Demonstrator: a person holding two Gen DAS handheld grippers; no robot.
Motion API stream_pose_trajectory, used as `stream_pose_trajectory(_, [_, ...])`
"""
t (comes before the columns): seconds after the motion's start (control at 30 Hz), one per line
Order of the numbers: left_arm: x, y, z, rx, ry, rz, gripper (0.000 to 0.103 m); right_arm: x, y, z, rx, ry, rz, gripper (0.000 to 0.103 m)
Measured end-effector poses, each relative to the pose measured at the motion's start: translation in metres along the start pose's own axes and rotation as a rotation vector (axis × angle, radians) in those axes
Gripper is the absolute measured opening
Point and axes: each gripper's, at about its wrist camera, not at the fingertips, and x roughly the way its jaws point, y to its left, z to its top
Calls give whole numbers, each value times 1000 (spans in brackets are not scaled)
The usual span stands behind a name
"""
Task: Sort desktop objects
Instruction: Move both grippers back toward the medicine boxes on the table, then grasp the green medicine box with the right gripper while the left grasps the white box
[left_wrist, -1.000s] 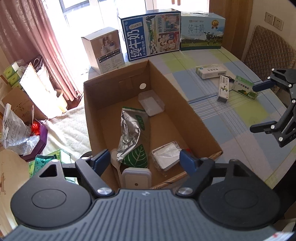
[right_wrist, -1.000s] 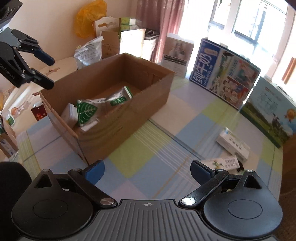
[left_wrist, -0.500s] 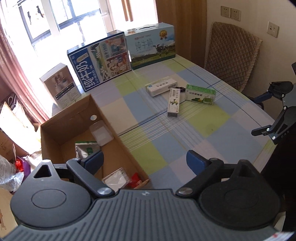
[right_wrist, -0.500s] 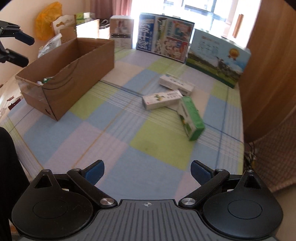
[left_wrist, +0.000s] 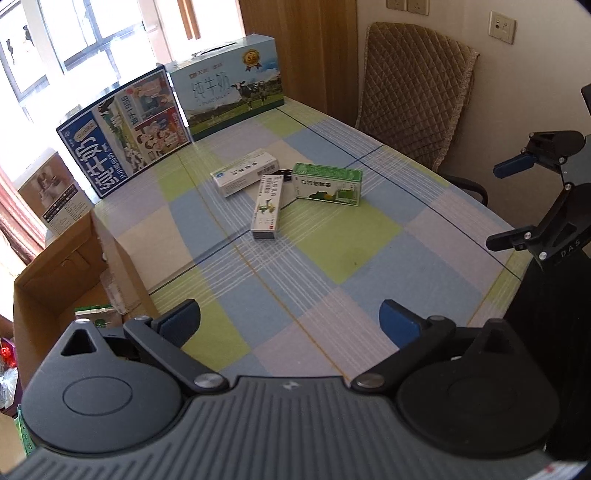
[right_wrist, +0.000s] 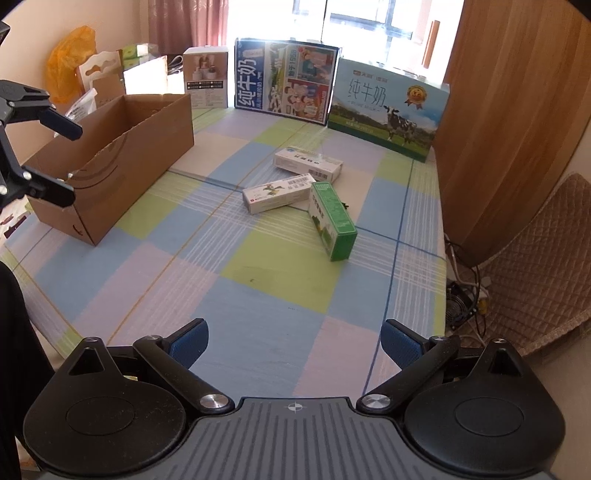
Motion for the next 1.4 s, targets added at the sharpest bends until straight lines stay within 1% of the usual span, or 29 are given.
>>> stream_pose_trajectory(0.33, [17, -27, 5, 33, 30, -22, 101, 0, -4, -5, 6, 1, 6, 97])
stream_pose_trajectory(0.6, [32, -32, 13, 23, 33, -29, 101, 8, -13, -2, 6, 9, 3, 97])
stream_pose_trajectory(0.87, [56, -29, 25, 4, 30, -23, 101, 27, -33, 4, 8, 38, -4, 97])
stream_pose_trajectory(1.0, [74, -24, 29, 8, 31, 4, 101, 39, -43, 12, -6, 45, -4, 97])
stream_pose_trajectory(1.2, [108, -10, 38, -24, 43, 10, 100, 63, -54, 31, -14, 39, 6, 97])
stream_pose_trajectory(1.4, [142, 1, 50, -34, 58, 26, 99, 98, -55, 55, -58, 44, 23, 97])
